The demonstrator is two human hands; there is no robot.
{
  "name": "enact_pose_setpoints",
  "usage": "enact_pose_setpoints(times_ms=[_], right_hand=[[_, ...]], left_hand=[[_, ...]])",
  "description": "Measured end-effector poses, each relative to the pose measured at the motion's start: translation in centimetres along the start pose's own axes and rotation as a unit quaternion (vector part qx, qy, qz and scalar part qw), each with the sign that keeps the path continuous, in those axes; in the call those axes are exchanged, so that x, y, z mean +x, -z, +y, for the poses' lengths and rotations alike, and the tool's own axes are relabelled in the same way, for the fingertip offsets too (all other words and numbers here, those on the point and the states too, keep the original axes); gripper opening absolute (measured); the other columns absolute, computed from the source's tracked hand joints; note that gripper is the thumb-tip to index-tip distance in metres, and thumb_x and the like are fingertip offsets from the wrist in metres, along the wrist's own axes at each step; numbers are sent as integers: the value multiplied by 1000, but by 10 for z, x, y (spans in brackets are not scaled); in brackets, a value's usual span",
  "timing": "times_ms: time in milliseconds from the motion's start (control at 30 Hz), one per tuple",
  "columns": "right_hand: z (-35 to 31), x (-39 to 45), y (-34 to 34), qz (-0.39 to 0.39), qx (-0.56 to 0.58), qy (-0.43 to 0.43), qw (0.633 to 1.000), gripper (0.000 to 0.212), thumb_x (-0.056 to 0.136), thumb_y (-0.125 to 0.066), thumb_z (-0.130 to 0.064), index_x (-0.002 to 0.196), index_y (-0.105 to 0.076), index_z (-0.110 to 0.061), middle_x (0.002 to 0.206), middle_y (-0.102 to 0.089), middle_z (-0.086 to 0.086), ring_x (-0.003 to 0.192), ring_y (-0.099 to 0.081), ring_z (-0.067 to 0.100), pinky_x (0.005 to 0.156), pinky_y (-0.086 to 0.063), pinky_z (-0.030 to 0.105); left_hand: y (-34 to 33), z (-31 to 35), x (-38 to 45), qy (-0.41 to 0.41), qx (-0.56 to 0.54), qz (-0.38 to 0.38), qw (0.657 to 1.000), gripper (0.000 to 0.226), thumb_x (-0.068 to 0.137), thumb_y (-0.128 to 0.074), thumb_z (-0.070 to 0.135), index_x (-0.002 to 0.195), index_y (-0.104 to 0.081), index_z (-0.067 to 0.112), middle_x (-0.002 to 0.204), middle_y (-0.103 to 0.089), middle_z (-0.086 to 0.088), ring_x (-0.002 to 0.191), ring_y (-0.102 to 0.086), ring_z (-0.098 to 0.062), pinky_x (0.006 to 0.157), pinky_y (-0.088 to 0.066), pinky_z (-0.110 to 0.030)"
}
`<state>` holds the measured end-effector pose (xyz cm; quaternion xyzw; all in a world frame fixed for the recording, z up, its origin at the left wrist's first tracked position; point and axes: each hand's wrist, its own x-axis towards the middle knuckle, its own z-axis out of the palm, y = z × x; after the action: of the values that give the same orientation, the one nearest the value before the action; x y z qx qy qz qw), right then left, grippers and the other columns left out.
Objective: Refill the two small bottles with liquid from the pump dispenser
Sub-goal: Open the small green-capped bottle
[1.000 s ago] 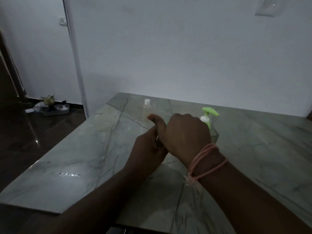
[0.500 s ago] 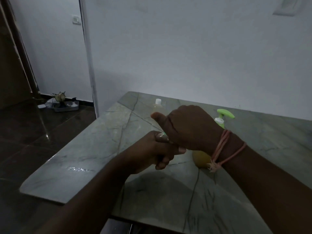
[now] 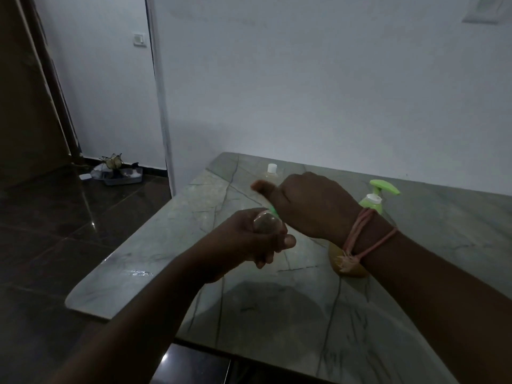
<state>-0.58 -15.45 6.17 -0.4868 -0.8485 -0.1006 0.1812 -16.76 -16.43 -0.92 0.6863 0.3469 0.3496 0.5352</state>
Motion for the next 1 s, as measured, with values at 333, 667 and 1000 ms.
enact_pose_setpoints(times_ms=[333, 667, 1000], right_hand=[[5, 3, -16, -60, 216, 107, 969, 19, 96, -49, -40, 97, -56, -22, 81, -61, -7, 68, -57, 7, 61, -47, 27], [9, 2, -21, -90, 187, -45, 977, 39, 83, -56, -60, 84, -64, -22, 66, -66, -4, 53, -59, 1, 55, -46, 24], [22, 5, -26, -16, 411, -97, 906, 25, 86, -65, -11, 103, -65, -29, 106, -63, -5, 78, -69, 9, 72, -59, 29]], left_hand=[[12, -12, -10, 65, -156, -57, 984, 17, 73, -78, 38, 80, -70, 24, 68, -55, 2, 55, -50, -8, 49, -43, -20], [-7, -32, 6, 2, 116, 156, 981, 23, 82, -80, 38, 83, -67, 20, 62, -70, 7, 51, -64, -7, 50, -51, -18], [-3, -35, 5, -4, 62, 212, 975, 25, 88, -74, 37, 92, -67, 13, 72, -70, -1, 59, -66, -8, 54, -53, -18]])
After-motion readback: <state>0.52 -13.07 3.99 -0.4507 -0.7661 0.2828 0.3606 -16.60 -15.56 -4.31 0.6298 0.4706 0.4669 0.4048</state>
